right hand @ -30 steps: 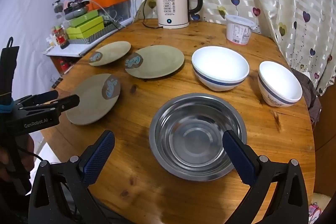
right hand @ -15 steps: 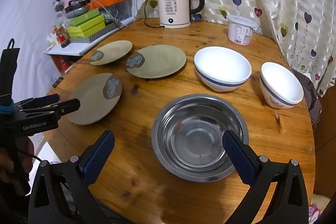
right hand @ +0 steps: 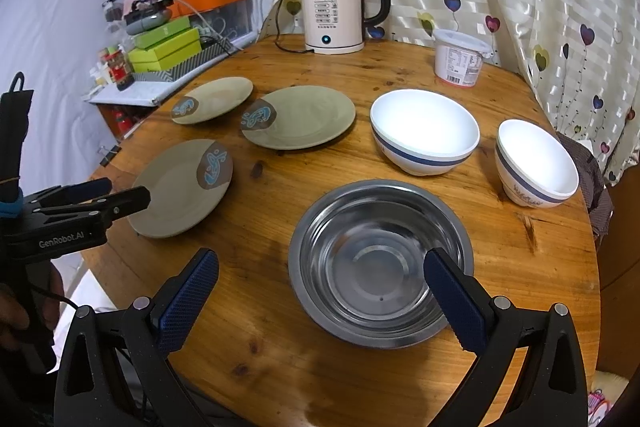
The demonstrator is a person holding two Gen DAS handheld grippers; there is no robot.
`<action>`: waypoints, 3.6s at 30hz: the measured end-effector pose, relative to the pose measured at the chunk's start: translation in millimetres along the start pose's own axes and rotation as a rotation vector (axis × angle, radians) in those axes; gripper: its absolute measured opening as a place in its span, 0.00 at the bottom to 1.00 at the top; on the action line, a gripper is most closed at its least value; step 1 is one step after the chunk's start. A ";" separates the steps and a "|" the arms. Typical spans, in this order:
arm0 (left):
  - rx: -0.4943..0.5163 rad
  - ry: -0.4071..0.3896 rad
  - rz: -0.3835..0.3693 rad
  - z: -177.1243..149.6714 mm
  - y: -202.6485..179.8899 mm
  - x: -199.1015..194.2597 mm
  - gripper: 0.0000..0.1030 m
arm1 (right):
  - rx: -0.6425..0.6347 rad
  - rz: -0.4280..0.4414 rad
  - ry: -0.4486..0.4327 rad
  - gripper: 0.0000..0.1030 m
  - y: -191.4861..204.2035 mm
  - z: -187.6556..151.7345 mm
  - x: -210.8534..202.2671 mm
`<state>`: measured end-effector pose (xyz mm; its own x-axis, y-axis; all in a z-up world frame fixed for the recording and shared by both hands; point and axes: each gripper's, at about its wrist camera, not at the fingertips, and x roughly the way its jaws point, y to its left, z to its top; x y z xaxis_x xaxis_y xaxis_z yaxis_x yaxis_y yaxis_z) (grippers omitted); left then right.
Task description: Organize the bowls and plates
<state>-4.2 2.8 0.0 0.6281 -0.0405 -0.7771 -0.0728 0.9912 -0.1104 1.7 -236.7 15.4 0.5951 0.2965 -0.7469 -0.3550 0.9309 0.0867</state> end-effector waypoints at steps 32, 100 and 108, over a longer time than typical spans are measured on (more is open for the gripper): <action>0.023 0.022 0.013 -1.9 -1.1 3.2 0.82 | -0.015 0.021 -0.012 1.00 5.0 1.4 0.1; -0.007 0.014 -0.011 4.0 10.2 6.5 0.82 | -0.048 0.079 0.018 1.00 18.9 10.7 12.3; -0.011 0.011 -0.008 5.3 13.2 9.1 0.82 | -0.057 0.088 0.023 1.00 23.2 19.1 20.1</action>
<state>4.6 16.2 -5.2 0.6200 -0.0498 -0.7830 -0.0764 0.9894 -0.1234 19.2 -205.1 14.9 0.5433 0.3712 -0.7530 -0.4463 0.8874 0.1154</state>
